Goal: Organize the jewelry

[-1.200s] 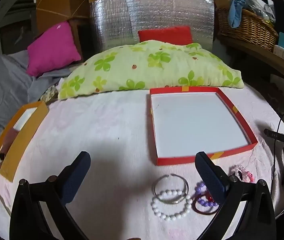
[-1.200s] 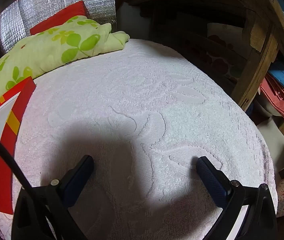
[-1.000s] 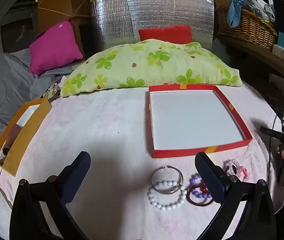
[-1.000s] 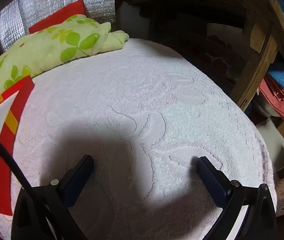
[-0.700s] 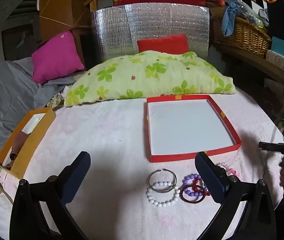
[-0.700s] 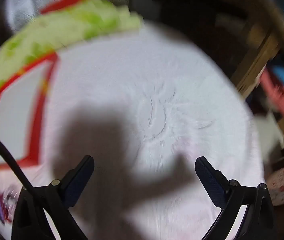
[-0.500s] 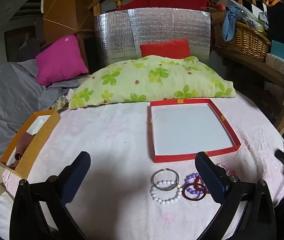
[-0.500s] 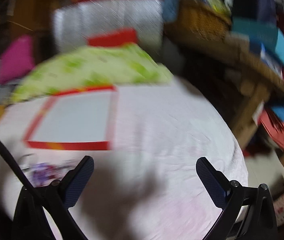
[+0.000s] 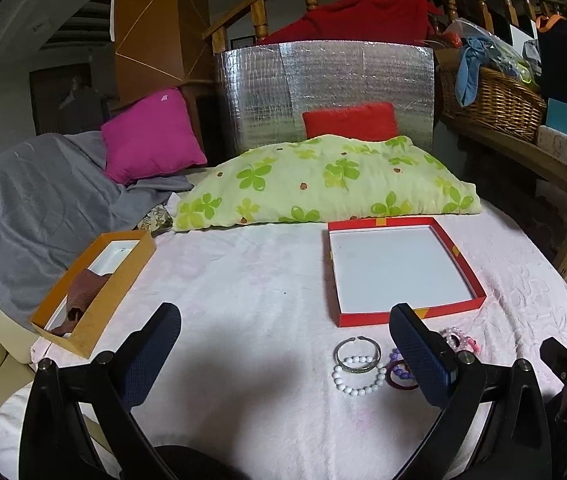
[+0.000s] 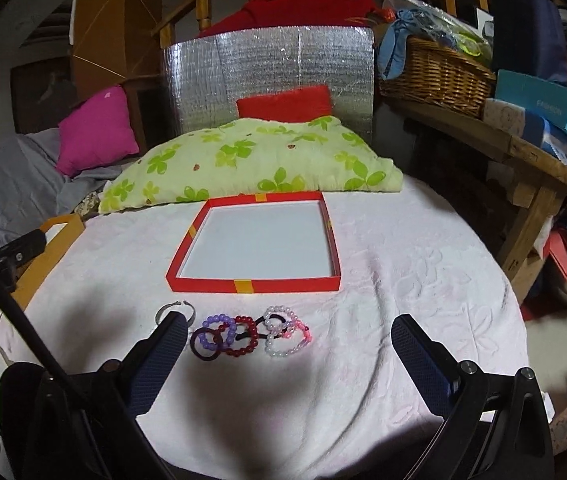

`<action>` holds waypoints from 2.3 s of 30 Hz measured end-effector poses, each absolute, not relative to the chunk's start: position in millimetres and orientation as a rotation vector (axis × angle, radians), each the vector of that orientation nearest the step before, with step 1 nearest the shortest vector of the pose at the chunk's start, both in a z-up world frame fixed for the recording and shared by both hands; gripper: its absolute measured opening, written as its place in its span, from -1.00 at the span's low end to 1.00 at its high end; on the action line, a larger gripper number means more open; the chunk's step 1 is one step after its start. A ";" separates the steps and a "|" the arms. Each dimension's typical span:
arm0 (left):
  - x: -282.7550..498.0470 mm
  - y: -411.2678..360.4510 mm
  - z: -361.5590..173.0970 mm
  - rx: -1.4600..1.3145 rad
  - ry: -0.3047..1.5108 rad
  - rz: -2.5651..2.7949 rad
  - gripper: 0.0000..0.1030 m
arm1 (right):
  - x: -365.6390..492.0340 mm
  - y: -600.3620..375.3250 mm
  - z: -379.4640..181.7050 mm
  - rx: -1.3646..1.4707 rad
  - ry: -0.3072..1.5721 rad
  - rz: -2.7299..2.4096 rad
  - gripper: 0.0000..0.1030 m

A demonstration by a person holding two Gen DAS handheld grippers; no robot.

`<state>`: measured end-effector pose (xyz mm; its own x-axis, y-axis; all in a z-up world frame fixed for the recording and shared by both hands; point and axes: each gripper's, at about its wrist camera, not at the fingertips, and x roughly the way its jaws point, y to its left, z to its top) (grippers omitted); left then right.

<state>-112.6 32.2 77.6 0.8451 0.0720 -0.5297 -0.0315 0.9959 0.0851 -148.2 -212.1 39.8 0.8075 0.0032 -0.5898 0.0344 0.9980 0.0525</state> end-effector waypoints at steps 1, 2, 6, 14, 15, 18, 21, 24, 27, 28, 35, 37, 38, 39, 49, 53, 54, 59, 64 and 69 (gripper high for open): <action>-114.0 33.5 78.1 0.075 0.561 0.056 1.00 | -147.6 -211.2 40.2 0.072 0.641 -0.016 1.00; -115.7 34.0 78.1 0.075 0.560 0.057 1.00 | -147.5 -210.9 40.8 0.083 0.647 -0.017 1.00; -118.5 35.6 76.6 0.079 0.563 0.060 1.00 | -142.7 -214.1 40.2 0.111 0.667 -0.023 1.00; -116.2 34.1 71.8 0.084 0.583 0.063 1.00 | -140.8 -213.4 38.7 0.111 0.683 -0.012 1.00; -116.0 33.6 71.3 0.086 0.585 0.062 1.00 | -141.0 -213.7 38.2 0.112 0.683 -0.011 1.00; -115.8 32.2 70.2 0.092 0.588 0.061 1.00 | -141.0 -213.1 37.3 0.112 0.681 -0.016 1.00; -116.0 32.1 68.8 0.094 0.592 0.059 1.00 | -141.5 -212.9 36.2 0.113 0.679 -0.019 1.00; -115.4 32.6 68.0 0.097 0.596 0.060 1.00 | -142.3 -213.0 36.7 0.116 0.670 -0.019 1.00; -115.4 31.9 65.8 0.101 0.601 0.059 1.00 | -143.0 -212.0 36.1 0.115 0.658 -0.022 1.00; -115.5 31.6 65.1 0.103 0.603 0.059 1.00 | -143.1 -212.1 36.1 0.116 0.656 -0.021 1.00; -115.8 30.0 61.9 0.113 0.613 0.060 1.00 | -141.0 -213.4 35.0 0.126 0.655 -0.018 1.00; -115.8 29.6 61.7 0.114 0.614 0.058 1.00 | -140.6 -213.4 35.3 0.128 0.656 -0.017 1.00; -115.9 29.6 61.6 0.116 0.614 0.058 1.00 | -140.6 -213.7 35.1 0.128 0.656 -0.016 1.00; -115.9 29.6 61.7 0.117 0.614 0.057 1.00 | -140.7 -213.6 34.9 0.128 0.656 -0.015 1.00; -114.4 31.4 61.3 0.114 0.621 0.057 1.00 | -139.6 -208.6 33.3 0.118 0.658 -0.009 1.00; -114.6 31.2 61.2 0.115 0.621 0.058 1.00 | -138.8 -207.0 32.4 0.112 0.662 -0.004 1.00; -114.6 31.2 61.2 0.115 0.621 0.057 1.00 | -138.8 -206.5 32.3 0.112 0.662 -0.004 1.00; -113.8 31.9 58.8 0.115 0.625 0.058 1.00 | -138.4 -206.1 31.0 0.113 0.666 -0.004 1.00; -112.4 31.5 53.8 0.115 0.634 0.057 1.00 | -135.6 -206.5 26.3 0.121 0.678 0.000 1.00; -106.2 31.3 45.6 0.110 0.657 0.049 1.00 | -131.4 -209.8 19.2 0.122 0.686 0.001 1.00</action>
